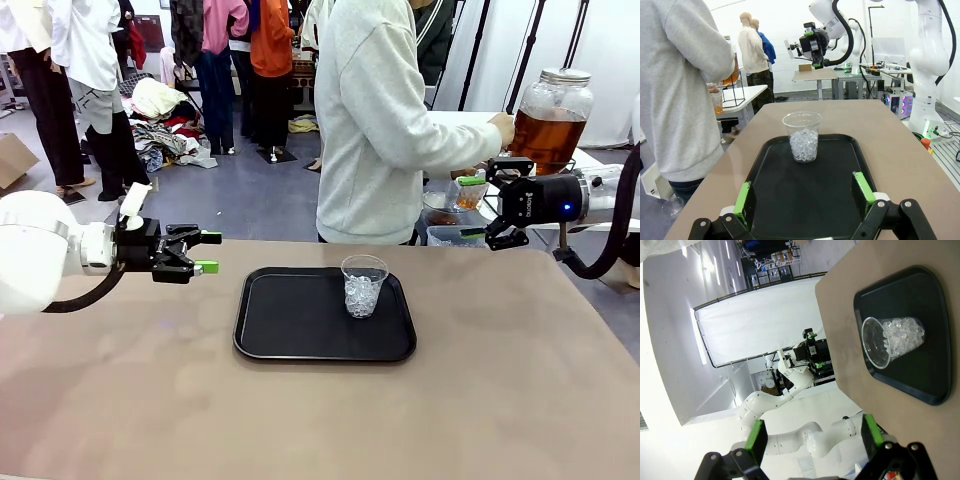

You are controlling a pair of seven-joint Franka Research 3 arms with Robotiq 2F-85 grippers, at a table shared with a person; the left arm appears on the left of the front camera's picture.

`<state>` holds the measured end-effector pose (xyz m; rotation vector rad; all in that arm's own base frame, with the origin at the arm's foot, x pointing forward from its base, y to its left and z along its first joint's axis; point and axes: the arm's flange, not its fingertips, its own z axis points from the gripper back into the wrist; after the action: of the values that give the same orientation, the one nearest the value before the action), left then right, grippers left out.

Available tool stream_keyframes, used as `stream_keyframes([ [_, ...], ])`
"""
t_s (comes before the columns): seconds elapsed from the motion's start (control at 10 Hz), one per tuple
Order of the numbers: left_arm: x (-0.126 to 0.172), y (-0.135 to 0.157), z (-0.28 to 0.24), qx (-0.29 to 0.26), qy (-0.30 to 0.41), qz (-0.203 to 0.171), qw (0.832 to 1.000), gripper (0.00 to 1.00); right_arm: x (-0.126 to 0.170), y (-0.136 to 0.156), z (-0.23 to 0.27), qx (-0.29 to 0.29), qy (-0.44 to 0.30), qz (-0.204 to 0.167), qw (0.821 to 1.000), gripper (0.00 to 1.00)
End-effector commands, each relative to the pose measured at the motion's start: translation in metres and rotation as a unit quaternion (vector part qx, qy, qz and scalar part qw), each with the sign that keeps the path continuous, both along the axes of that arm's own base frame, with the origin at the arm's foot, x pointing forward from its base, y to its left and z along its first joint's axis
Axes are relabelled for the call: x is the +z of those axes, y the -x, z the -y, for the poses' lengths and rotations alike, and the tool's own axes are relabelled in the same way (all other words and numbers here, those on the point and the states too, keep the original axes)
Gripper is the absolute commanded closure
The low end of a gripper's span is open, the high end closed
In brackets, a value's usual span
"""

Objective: Pour the drink into the iced cup.
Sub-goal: Pick up the iced cup indicated by the human and present it to them.

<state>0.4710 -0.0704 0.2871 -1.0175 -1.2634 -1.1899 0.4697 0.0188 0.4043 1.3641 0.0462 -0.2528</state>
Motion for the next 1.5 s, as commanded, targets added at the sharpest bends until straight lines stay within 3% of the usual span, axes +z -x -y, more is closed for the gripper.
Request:
stream_keyframes([
  [0.0,0.0015,-0.0009,0.0019,0.003,0.004,0.003,1.0,0.0,0.0004,0.0003,-0.0003,-0.002,0.0,0.001,1.0,0.0],
  [1.4,0.0015,-0.0009,0.0019,0.003,0.004,0.003,1.0,0.0,0.0004,0.0003,-0.0003,-0.002,0.0,0.001,1.0,0.0],
])
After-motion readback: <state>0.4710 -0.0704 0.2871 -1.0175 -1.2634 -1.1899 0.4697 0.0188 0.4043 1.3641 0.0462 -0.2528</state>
